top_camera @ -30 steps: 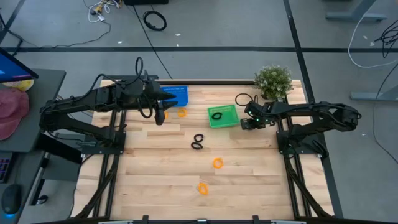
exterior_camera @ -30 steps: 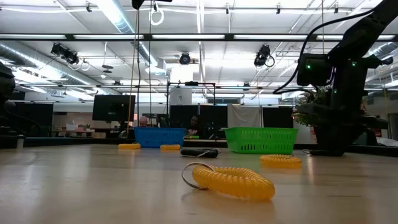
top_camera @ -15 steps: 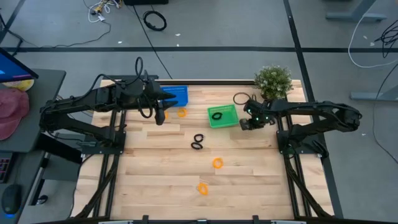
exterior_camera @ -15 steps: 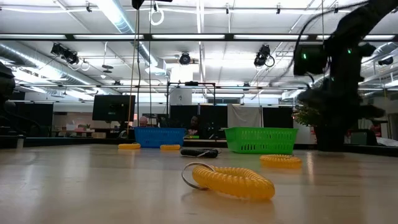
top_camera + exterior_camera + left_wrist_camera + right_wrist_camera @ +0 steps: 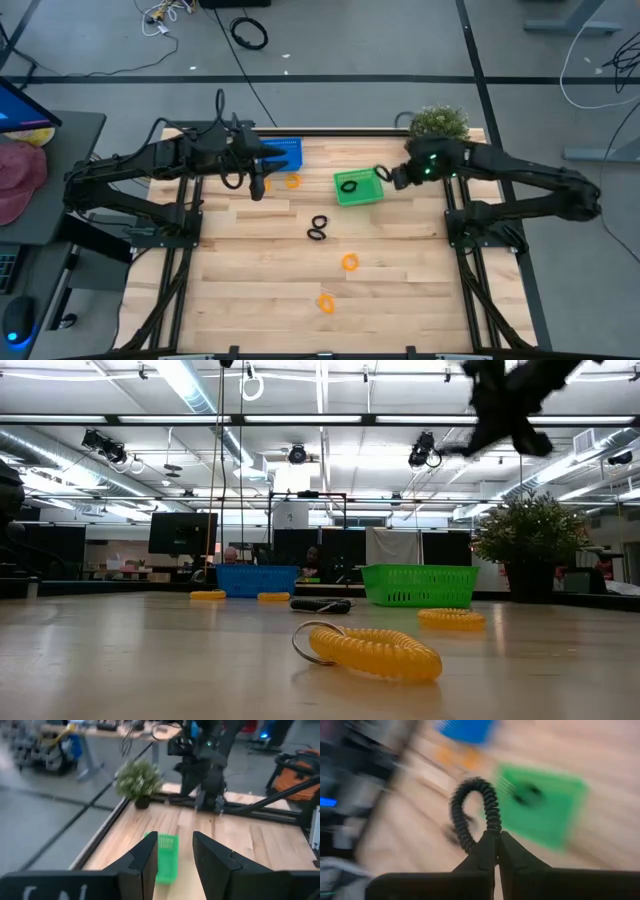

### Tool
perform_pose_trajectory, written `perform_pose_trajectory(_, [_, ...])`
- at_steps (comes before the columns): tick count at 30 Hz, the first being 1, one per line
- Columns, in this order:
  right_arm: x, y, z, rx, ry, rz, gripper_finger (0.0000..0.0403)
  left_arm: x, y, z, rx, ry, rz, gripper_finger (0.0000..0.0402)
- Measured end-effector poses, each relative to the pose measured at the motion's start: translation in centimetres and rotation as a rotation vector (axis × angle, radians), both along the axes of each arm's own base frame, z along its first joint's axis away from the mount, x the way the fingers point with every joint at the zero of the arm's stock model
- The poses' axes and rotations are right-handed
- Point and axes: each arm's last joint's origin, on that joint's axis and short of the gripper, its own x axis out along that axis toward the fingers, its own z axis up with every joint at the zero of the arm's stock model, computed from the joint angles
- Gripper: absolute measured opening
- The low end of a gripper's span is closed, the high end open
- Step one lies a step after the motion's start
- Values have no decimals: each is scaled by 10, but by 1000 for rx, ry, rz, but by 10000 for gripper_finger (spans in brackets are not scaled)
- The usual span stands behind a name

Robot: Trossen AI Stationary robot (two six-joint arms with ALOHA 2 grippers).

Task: Sort spring keychains
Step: Put the black spring keychain into the green bin

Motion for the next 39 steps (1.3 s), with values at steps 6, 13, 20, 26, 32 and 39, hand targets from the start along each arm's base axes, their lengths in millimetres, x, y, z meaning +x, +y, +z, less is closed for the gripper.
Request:
perform_pose_trajectory(6, [3,19,68,-253,-524,258,0,3,-2,11,55,-108,-83,126])
perform_pose_trajectory(13, [-8,35,109,-506,-901,352,0,3,-2,13,56,-128,-92,126])
perform_pose_trajectory(20, [4,35,109,-505,-875,362,0,3,-2,13,56,-128,-90,126])
perform_pose_trajectory(26, [43,30,140,-462,-732,349,0,3,-2,13,56,-128,-88,126])
perform_pose_trajectory(32, [81,25,150,-445,-472,415,0,3,-2,13,54,-129,-88,126])
perform_pose_trajectory(39, [101,10,112,-332,-141,301,0,2,-2,14,8,-144,-78,126])
